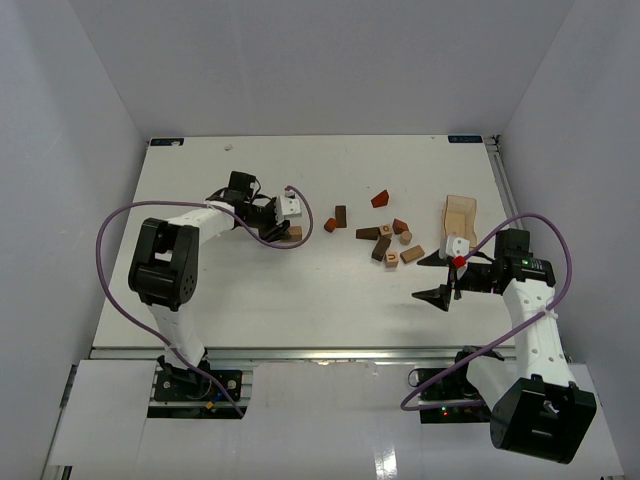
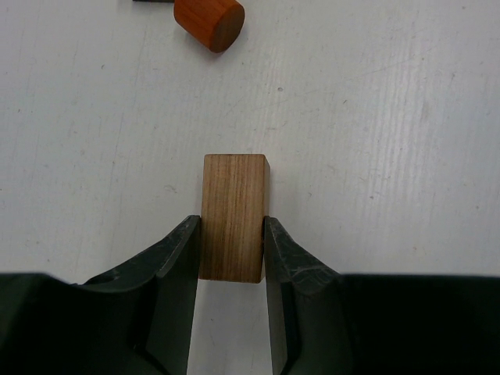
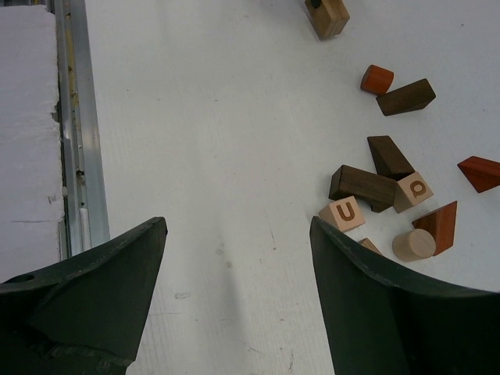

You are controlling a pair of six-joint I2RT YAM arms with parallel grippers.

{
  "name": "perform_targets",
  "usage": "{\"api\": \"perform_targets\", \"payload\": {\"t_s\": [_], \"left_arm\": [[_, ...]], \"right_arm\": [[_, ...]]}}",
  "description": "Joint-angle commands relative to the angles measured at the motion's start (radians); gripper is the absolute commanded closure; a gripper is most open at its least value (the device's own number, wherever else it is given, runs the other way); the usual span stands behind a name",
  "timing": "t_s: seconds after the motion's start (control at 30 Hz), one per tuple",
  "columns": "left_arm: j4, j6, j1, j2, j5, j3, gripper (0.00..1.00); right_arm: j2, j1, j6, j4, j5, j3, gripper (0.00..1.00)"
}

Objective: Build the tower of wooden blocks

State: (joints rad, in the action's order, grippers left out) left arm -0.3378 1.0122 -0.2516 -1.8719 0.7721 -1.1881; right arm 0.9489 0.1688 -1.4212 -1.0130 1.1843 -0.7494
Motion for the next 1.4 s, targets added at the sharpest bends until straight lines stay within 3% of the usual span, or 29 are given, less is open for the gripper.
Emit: {"api": "perform_targets", "payload": {"t_s": [0.0, 0.17, 0.23, 0.3, 0.4, 0.53, 0.57, 0.6, 0.83, 0.9, 1.1, 1.2, 1.27, 1.37], "left_arm": [[-0.016, 0.113, 0.019, -0.008, 0.063, -0.034, 0.95], [-0.017, 0.138, 0.023, -0.018, 0.061, -0.032, 0.86], [-0.014, 0.141, 0.025, -0.017, 0.059, -0.021, 0.70], [-0.003, 0.140, 0.027, -0.015, 0.059, -0.011, 0.66], [0.019, 0.127, 0.029, -0.005, 0.058, 0.009, 0.39], [0.033, 0.097, 0.035, 0.009, 0.053, 0.012, 0.21], [0.035, 0.091, 0.036, 0.014, 0.056, 0.011, 0.08], [0.040, 0.078, 0.037, 0.021, 0.058, 0.010, 0.03], [0.147, -0.118, 0.038, 0.163, 0.082, 0.029, 0.02], [0.219, -0.295, 0.037, 0.234, 0.087, 0.050, 0.02], [0.376, -0.811, 0.034, 0.460, -0.049, 0.149, 0.02], [0.344, -1.113, 0.034, 0.582, -0.296, 0.211, 0.02], [0.281, -1.203, 0.036, 0.666, -0.395, 0.273, 0.02], [0.256, -1.271, 0.042, 0.766, -0.419, 0.385, 0.02]], "right_arm": [[-0.006, 0.004, 0.001, 0.009, 0.021, 0.002, 0.20], [-0.012, 0.004, -0.001, 0.007, 0.023, 0.002, 0.19], [-0.014, 0.003, -0.001, 0.007, 0.023, 0.002, 0.19], [-0.018, 0.003, -0.001, 0.008, 0.023, 0.002, 0.19], [-0.019, 0.005, -0.001, 0.007, 0.023, 0.004, 0.18], [-0.022, 0.003, -0.001, 0.008, 0.023, 0.004, 0.18], [-0.023, 0.005, -0.001, 0.007, 0.024, 0.004, 0.18], [-0.025, 0.005, 0.001, 0.010, 0.024, 0.005, 0.18], [-0.021, 0.004, 0.002, 0.013, 0.025, 0.010, 0.18], [-0.026, 0.005, 0.035, 0.038, 0.029, 0.017, 0.18], [-0.086, -0.088, 0.472, 0.368, -0.094, 0.048, 0.16], [-0.106, -0.231, 0.689, 0.547, -0.272, 0.043, 0.14], [-0.079, -0.336, 0.834, 0.628, -0.432, 0.023, 0.13], [0.021, -0.432, 0.975, 0.678, -0.593, -0.040, 0.13]]}}
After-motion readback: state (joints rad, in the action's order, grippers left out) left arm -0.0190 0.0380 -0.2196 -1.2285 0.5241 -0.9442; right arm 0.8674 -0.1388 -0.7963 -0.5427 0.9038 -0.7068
